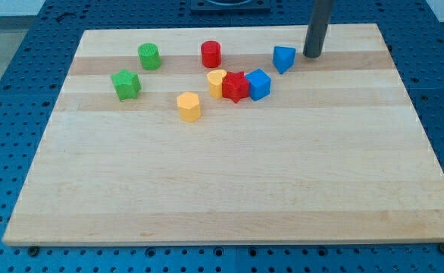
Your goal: Push the blue triangle closer to blue cube
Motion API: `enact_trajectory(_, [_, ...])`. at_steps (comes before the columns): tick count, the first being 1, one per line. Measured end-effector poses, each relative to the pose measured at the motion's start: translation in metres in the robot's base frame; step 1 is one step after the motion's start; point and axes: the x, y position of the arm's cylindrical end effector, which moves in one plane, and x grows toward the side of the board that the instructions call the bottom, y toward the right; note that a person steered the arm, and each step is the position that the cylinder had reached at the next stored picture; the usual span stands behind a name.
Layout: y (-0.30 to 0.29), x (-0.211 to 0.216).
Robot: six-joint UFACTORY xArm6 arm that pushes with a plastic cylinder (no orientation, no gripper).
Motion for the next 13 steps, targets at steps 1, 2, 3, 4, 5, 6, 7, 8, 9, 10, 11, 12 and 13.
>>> enact_trajectory(1, [-0.015, -0.008])
enact_trajectory(2, [-0.029, 0.0])
enact_trajectory(3, [-0.032, 0.022])
enact_trajectory(4, [-0.032, 0.034])
enact_trajectory(5, [-0.032, 0.021])
enact_trajectory(6, [-0.046, 0.005])
enact_trajectory(7, [-0.068, 0.008])
enact_trajectory(8, [-0.072, 0.028])
enact_trajectory(9, [-0.072, 0.047])
enact_trajectory(10, [-0.072, 0.061])
enact_trajectory(11, [-0.072, 0.063])
enact_trajectory(12, [-0.072, 0.047])
enact_trajectory(13, [-0.058, 0.022])
